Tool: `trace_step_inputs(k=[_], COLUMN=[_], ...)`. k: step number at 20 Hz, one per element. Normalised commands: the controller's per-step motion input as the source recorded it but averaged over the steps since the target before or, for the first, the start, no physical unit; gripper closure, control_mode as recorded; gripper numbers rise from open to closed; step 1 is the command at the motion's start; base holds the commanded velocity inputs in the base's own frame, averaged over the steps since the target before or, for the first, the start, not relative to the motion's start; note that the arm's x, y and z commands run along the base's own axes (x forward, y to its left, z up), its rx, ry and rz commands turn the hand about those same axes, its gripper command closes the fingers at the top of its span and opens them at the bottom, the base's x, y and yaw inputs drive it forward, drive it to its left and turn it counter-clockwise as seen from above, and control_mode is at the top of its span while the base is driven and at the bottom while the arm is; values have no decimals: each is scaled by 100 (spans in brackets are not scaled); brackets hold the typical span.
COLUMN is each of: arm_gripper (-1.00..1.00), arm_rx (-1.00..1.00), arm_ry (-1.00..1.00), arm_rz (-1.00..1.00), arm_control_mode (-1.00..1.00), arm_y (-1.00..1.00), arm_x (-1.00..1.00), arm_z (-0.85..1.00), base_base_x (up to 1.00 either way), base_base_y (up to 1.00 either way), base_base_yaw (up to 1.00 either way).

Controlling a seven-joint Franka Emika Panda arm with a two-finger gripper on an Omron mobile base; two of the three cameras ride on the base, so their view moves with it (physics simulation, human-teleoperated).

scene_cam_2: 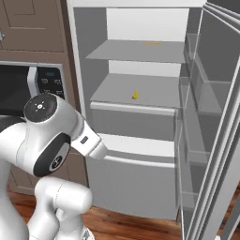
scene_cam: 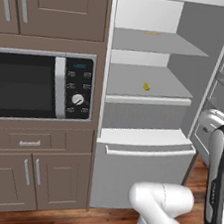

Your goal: Take the lemon wedge from the fridge and place it on the plate with fish on the dining counter.

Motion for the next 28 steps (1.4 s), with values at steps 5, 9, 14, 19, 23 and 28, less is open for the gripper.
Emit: trace_step_inputs(k=[5,9,14,19,23,28], arm_gripper=[-100,-100,-100,-100,-100,-100], arm_rx=[0,0,0,-1,-2,-4], arm_ry=[0,0,0,0,0,0], arm_rz=[0,0,0,5,16,8], arm_control_mode=[-100,-100,-100,-100,-100,-100], arm_y=[0,-2,-14,-22,-32,-3], arm_x=[1,15,30,30,1,1], arm_z=[0,0,0,-4,-4,0], base_base_x=[0,0,0,0,0,0], base_base_y=[0,0,0,0,0,0], base_base_yaw=[0,0,0,0,0,0])
